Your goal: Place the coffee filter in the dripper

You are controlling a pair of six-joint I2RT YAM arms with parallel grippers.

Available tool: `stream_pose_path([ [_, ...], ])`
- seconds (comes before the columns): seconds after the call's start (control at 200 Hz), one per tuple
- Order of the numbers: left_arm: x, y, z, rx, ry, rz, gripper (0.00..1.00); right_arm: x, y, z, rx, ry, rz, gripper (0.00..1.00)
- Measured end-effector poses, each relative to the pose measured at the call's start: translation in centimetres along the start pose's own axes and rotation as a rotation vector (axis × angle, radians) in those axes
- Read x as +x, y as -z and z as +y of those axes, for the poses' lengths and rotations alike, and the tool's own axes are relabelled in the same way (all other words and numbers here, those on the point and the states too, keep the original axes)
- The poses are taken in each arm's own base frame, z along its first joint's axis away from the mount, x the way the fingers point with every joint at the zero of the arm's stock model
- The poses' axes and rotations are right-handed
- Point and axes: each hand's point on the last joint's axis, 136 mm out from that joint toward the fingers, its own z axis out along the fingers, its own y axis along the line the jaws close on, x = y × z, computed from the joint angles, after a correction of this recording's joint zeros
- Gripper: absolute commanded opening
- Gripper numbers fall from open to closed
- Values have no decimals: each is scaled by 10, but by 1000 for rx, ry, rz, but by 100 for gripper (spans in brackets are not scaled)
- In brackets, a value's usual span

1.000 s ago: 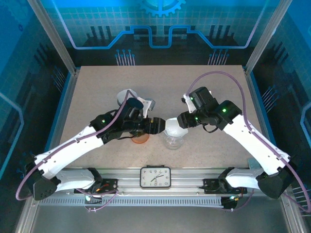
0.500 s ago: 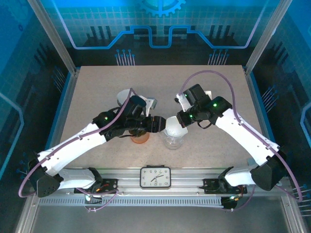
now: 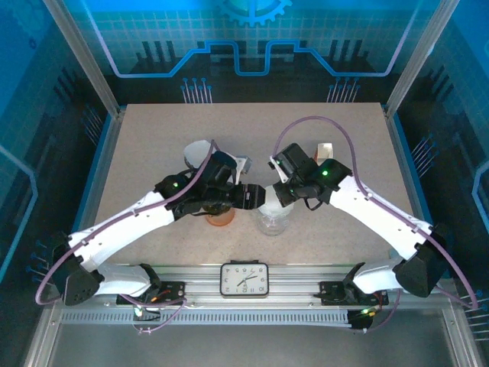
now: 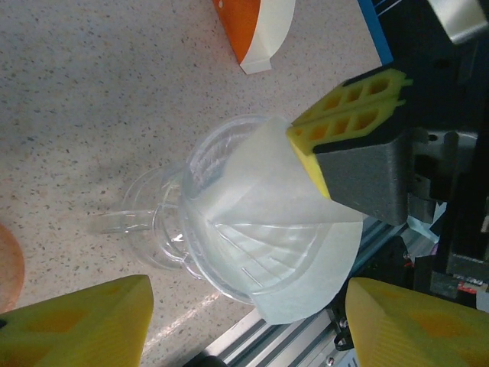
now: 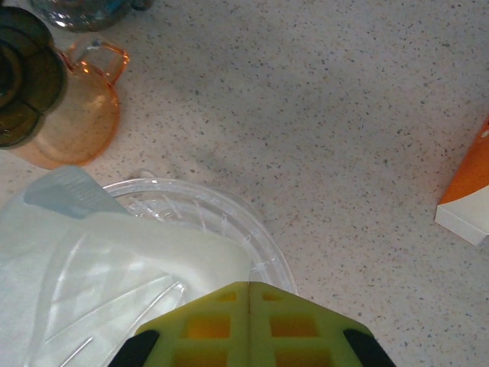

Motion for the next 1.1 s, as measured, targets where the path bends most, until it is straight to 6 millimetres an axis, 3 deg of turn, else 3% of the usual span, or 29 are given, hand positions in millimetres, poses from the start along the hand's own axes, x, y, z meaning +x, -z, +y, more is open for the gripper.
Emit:
stream_pose_path([
  [0.4, 16, -28, 9, -43, 5, 81, 51, 1, -6, -2, 55, 23, 7, 0],
  [0.72, 27, -34, 17, -82, 0, 122, 36, 1, -6, -1, 53, 15, 6, 0],
  [0.931, 32, -41, 23, -104, 5, 150, 35, -1, -6, -2, 57, -3, -9, 30],
  [1.026, 32, -41, 23, -104, 5, 151, 35, -4, 2, -5, 62, -23, -38, 48],
  [1.101, 32, -41, 23, -105, 5, 151, 35, -6, 10, -7, 57, -36, -66, 56],
])
